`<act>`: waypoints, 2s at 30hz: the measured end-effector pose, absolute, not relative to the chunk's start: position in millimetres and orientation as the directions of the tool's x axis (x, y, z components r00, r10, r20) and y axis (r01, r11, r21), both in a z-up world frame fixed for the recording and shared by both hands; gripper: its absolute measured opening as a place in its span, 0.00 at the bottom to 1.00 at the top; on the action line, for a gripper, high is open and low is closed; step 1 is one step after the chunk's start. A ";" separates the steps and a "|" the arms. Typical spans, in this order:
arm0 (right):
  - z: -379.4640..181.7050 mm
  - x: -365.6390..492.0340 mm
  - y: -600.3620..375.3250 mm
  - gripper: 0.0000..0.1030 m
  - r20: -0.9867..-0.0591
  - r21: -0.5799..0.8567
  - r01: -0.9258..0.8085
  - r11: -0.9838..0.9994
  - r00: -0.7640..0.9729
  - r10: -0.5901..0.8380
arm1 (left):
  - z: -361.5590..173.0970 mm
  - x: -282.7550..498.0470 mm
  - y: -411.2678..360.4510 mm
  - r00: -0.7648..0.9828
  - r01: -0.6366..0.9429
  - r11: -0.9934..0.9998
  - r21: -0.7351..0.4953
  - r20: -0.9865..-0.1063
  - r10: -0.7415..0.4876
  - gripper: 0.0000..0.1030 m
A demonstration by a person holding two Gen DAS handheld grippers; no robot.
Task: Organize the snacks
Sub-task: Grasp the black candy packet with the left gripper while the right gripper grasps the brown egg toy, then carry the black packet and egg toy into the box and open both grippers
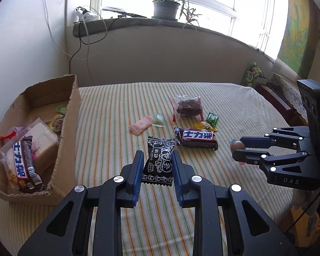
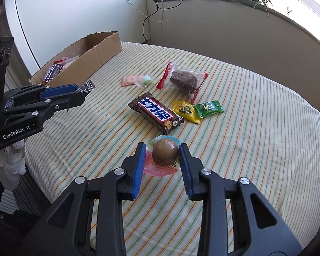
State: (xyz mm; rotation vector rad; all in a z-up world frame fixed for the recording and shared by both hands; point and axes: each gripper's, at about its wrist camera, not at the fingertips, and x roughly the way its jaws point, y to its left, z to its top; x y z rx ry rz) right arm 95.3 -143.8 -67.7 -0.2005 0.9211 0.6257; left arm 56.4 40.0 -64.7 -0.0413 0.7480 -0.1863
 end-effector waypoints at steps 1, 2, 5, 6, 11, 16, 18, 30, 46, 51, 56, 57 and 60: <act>-65.6 94.8 -143.2 0.32 -0.791 0.098 -0.585 0.805 0.445 0.420 | -63.2 55.1 41.6 0.721 0.152 0.983 -0.103 -0.669 -0.181 0.24; -63.6 94.7 -142.2 0.32 -0.789 0.098 -0.587 0.804 0.446 0.422 | -61.0 54.0 44.6 0.724 0.150 0.983 -0.103 -0.666 -0.180 0.24; -58.1 94.6 -137.3 0.32 -0.786 0.092 -0.593 0.800 0.450 0.424 | -55.3 51.8 49.9 0.738 0.141 0.985 -0.098 -0.653 -0.170 0.24; -56.5 94.7 -135.1 0.32 -0.785 0.090 -0.595 0.799 0.451 0.425 | -53.2 51.0 51.5 0.743 0.136 0.986 -0.098 -0.649 -0.167 0.24; -47.1 93.9 -125.9 0.32 -0.778 0.084 -0.610 0.788 0.454 0.435 | -43.0 49.5 64.6 0.766 0.109 0.990 -0.093 -0.627 -0.143 0.24; -34.9 94.8 -112.0 0.32 -0.764 0.073 -0.632 0.771 0.461 0.451 | -33.6 48.0 84.0 0.787 0.068 0.994 -0.084 -0.608 -0.106 0.24; -29.2 97.0 -104.4 0.32 -0.757 0.069 -0.642 0.764 0.465 0.459 | -30.5 47.6 92.3 0.794 0.052 0.996 -0.077 -0.601 -0.088 0.24; -2.1 110.0 -37.7 0.32 -0.716 0.047 -0.716 0.697 0.463 0.523 | -19.5 50.2 153.8 0.817 -0.061 0.997 -0.056 -0.576 0.018 0.24; 11.5 110.2 58.3 0.32 -0.678 0.085 -0.813 0.576 0.376 0.631 | -22.3 89.6 217.9 0.789 -0.165 0.986 -0.018 -0.602 0.121 0.24; 5.3 109.7 86.5 0.32 -0.684 0.099 -0.835 0.541 0.338 0.646 | -23.8 101.7 223.4 0.784 -0.175 0.985 -0.009 -0.606 0.134 0.24; -5.1 111.9 105.2 0.32 -0.693 0.124 -0.843 0.524 0.304 0.654 | -22.8 110.9 226.4 0.782 -0.172 0.985 -0.005 -0.609 0.134 0.24; -6.8 112.7 108.1 0.32 -0.693 0.127 -0.842 0.524 0.302 0.654 | -22.8 111.8 227.0 0.782 -0.175 0.984 -0.005 -0.609 0.136 0.24; -10.6 112.3 111.4 0.32 -0.697 0.135 -0.847 0.515 0.288 0.657 | -22.5 113.5 228.3 0.782 -0.180 0.984 -0.011 -0.608 0.136 0.24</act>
